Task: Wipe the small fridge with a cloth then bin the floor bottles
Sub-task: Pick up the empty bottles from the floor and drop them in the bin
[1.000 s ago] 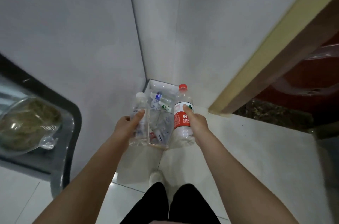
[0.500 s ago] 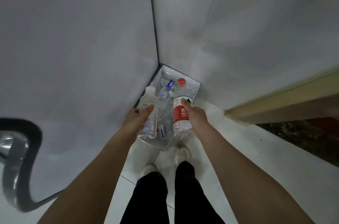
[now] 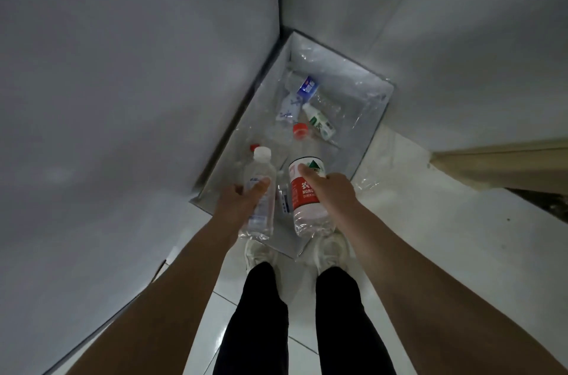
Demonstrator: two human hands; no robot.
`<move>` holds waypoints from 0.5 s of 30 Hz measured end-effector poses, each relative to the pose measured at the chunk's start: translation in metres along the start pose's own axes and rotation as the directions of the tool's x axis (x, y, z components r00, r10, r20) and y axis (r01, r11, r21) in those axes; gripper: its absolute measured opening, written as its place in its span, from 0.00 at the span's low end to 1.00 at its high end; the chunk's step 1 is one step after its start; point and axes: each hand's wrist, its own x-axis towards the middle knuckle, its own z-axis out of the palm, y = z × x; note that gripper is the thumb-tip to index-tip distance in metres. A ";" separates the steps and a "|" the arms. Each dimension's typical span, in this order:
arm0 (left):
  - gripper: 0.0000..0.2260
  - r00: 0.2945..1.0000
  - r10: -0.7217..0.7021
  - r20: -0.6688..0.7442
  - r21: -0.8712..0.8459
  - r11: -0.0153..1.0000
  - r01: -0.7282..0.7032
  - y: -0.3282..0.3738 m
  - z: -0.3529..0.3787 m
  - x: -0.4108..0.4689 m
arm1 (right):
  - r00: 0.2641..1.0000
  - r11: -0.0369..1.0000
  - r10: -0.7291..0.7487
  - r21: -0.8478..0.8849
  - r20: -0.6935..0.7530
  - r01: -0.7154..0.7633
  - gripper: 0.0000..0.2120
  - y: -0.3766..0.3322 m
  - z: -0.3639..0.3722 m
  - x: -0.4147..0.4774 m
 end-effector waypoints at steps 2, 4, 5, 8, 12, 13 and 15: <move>0.21 1.000 -0.028 0.008 0.024 0.999 0.028 -0.018 0.004 0.029 | 0.999 0.999 0.050 0.012 0.018 -0.050 0.31 0.008 0.019 0.030; 0.23 0.998 -0.055 -0.019 0.034 0.998 0.055 -0.034 0.008 0.055 | 0.998 0.998 0.067 -0.003 0.019 -0.067 0.30 0.016 0.034 0.057; 0.24 0.997 -0.071 -0.028 0.038 0.997 0.072 -0.041 0.010 0.069 | 0.998 0.998 0.066 -0.020 0.015 -0.066 0.28 0.020 0.042 0.070; 0.23 0.995 -0.100 -0.028 0.012 0.995 0.100 -0.056 0.015 0.109 | 0.998 0.998 0.064 -0.028 -0.012 -0.064 0.27 0.032 0.062 0.106; 0.20 0.994 -0.112 -0.016 0.005 0.994 0.112 -0.074 0.026 0.157 | 0.996 0.994 0.088 0.064 -0.016 -0.087 0.28 0.053 0.088 0.147; 0.22 0.996 -0.092 -0.021 0.052 0.994 0.093 -0.077 0.029 0.167 | 0.996 0.994 0.085 0.068 -0.012 -0.084 0.27 0.058 0.092 0.156; 0.32 0.998 -0.051 -0.038 0.152 0.987 0.056 -0.088 0.035 0.189 | 0.996 0.993 0.090 0.072 -0.014 -0.089 0.25 0.069 0.099 0.174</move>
